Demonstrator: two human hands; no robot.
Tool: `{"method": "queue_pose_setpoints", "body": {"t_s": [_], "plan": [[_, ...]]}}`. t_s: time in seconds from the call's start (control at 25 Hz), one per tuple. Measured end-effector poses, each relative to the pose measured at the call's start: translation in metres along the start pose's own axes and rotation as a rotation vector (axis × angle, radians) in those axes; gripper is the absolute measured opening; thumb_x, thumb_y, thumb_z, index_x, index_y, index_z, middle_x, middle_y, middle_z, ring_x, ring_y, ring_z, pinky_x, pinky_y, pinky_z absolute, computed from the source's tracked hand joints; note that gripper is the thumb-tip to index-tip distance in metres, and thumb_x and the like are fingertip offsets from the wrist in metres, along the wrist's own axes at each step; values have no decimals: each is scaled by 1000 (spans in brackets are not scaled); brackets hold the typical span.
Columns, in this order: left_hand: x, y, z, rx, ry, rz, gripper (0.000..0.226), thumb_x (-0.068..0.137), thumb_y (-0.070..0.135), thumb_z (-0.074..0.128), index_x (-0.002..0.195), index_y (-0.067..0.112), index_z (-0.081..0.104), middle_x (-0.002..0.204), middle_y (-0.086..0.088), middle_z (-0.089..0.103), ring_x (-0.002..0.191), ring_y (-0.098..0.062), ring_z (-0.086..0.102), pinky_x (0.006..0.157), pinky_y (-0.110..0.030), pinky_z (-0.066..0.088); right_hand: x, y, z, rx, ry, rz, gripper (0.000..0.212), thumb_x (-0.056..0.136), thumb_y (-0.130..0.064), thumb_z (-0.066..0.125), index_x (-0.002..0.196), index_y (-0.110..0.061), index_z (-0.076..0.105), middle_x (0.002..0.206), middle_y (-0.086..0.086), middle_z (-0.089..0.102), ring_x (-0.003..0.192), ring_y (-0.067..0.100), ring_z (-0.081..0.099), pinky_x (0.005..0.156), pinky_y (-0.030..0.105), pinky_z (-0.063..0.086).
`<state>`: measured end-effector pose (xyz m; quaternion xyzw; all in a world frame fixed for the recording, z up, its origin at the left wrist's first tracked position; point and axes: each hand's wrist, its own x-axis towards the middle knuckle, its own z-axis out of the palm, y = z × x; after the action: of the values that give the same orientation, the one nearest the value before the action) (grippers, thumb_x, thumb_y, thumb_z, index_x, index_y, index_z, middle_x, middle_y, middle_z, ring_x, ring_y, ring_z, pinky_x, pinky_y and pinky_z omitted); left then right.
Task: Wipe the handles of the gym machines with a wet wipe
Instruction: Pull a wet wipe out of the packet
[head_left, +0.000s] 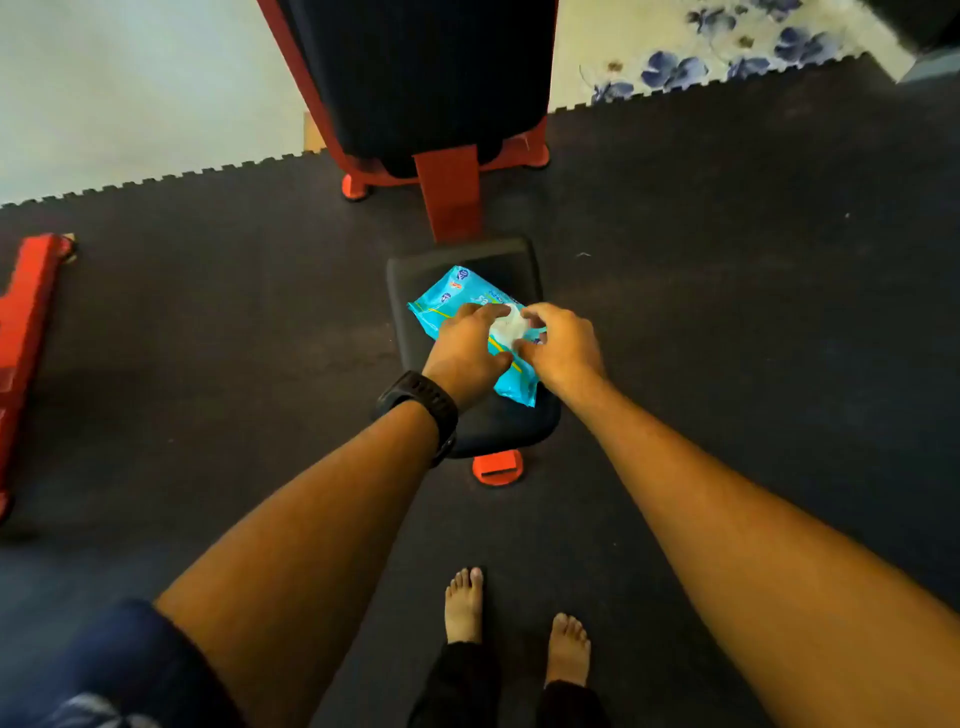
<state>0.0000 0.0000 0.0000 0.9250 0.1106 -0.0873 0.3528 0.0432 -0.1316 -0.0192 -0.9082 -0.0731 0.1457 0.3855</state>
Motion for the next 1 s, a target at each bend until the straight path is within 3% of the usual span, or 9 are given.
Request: {"method": "queue_pose_setpoints", "body": {"t_s": [0.2, 0.4, 0.48, 0.56, 0.64, 0.72, 0.8, 0.84, 1.0], "plan": [[36, -21, 19, 150, -33, 70, 50, 94, 24, 67, 142, 25, 53, 143, -3, 51, 131, -29, 44, 113, -46, 36, 19, 6, 21, -22, 45, 106, 42, 92, -28, 70, 131, -13, 60, 128, 8, 63, 116, 21, 62, 89, 32, 54], [45, -20, 20, 144, -39, 53, 48, 98, 27, 62, 144, 33, 49, 142, -1, 51, 132, -28, 42, 111, -49, 39, 26, 7, 24, 63, 93, 131, 19, 97, -25, 62, 113, -15, 67, 113, 3, 69, 104, 17, 66, 84, 33, 57], [46, -20, 20, 105, -11, 63, 44, 97, 26, 64, 140, 31, 55, 139, -1, 54, 129, -26, 46, 110, -47, 42, 25, 3, 24, 137, 130, 110, 11, 98, -22, 61, 106, -17, 68, 107, 1, 70, 98, 13, 65, 77, 23, 54], [46, -20, 19, 36, 39, 68, 39, 96, 24, 66, 134, 28, 59, 135, -1, 57, 125, -24, 50, 108, -43, 44, 23, -1, 23, 209, 154, 84, 7, 99, -20, 59, 99, -19, 67, 98, -4, 68, 90, 9, 63, 65, 6, 41], [46, -18, 16, -24, 83, 71, 35, 95, 22, 65, 130, 24, 62, 131, -3, 58, 121, -23, 53, 103, -33, 44, 21, -6, 20, 276, 179, 57, 7, 99, -19, 58, 94, -19, 64, 92, -5, 66, 83, 7, 59, 61, 2, 38], [41, -13, 11, -64, 100, 57, 31, 96, 20, 64, 127, 20, 63, 130, -4, 58, 119, -20, 54, 95, -24, 40, 18, -9, 18, 367, 200, 38, 9, 100, -20, 58, 91, -22, 59, 91, -5, 66, 84, 10, 62, 71, 14, 49], [36, -9, 7, -77, 132, 61, 27, 97, 22, 63, 124, 20, 64, 130, -2, 60, 119, -18, 54, 96, -26, 43, 16, -10, 17, 464, 195, 41, 8, 100, -22, 57, 92, -24, 58, 93, -3, 67, 91, 15, 67, 79, 38, 59], [34, -7, 4, -85, 153, 69, 24, 97, 23, 63, 121, 20, 66, 128, -1, 61, 118, -18, 54, 98, -29, 46, 12, -11, 15, 492, 197, 38, 7, 101, -22, 56, 94, -22, 58, 95, -2, 67, 92, 17, 67, 81, 44, 59], [21, 13, -9, -206, 228, 68, 16, 99, 16, 60, 113, 14, 67, 109, 6, 64, 99, -9, 57, 81, -11, 42, 3, -22, 6, 538, 322, -15, 7, 103, -20, 52, 97, -21, 56, 97, -3, 67, 89, 12, 64, 80, 34, 56]]}}
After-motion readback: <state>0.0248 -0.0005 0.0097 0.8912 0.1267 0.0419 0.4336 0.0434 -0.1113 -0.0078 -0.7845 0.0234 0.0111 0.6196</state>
